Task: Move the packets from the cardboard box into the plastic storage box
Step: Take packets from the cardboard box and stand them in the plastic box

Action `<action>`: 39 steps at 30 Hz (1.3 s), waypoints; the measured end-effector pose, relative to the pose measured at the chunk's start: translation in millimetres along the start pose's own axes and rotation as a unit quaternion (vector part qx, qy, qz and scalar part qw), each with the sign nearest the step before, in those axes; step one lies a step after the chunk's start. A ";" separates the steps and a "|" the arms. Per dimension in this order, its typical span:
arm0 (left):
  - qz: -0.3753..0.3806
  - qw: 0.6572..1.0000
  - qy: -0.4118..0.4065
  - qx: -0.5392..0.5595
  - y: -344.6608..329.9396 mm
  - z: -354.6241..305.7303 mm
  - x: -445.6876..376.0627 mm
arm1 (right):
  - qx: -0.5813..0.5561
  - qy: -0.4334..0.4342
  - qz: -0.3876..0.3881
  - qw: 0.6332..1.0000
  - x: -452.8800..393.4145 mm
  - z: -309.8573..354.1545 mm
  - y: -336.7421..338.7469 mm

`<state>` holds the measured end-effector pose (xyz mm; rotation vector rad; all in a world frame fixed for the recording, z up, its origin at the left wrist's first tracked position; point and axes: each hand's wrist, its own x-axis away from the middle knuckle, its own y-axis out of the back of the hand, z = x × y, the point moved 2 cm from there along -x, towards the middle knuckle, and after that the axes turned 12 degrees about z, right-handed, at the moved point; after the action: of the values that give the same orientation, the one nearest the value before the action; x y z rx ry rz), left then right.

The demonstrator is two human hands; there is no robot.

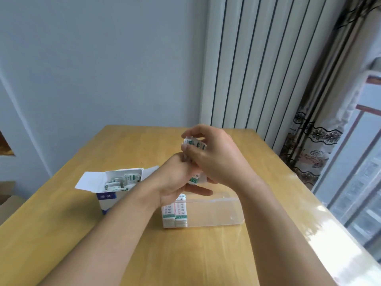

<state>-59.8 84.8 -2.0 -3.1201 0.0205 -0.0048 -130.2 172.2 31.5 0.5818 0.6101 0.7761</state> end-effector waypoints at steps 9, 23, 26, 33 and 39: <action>-0.047 0.998 0.020 0.032 6.7 1.9 -2.5 | 0.010 -0.006 0.020 1.000 -2.7 -15.7 13.2; 0.069 0.941 -0.023 0.330 15.4 -4.3 -2.4 | -0.055 -0.062 0.057 0.995 -5.2 -42.0 25.8; 0.027 0.950 -0.031 0.310 18.7 -1.5 -5.0 | -0.062 -0.072 0.064 0.993 -5.0 -44.3 23.5; -0.040 0.958 -0.041 0.281 22.4 3.0 -8.7 | -0.112 -0.054 0.019 0.992 -7.6 -44.4 20.8; -0.054 0.958 -0.040 0.277 25.6 5.4 -9.4 | -0.139 -0.074 -0.004 0.988 -10.8 -46.1 16.9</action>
<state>-69.5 59.5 -7.9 -2.5531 -0.1306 0.0960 -175.8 185.2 14.5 0.3763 0.3586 0.7855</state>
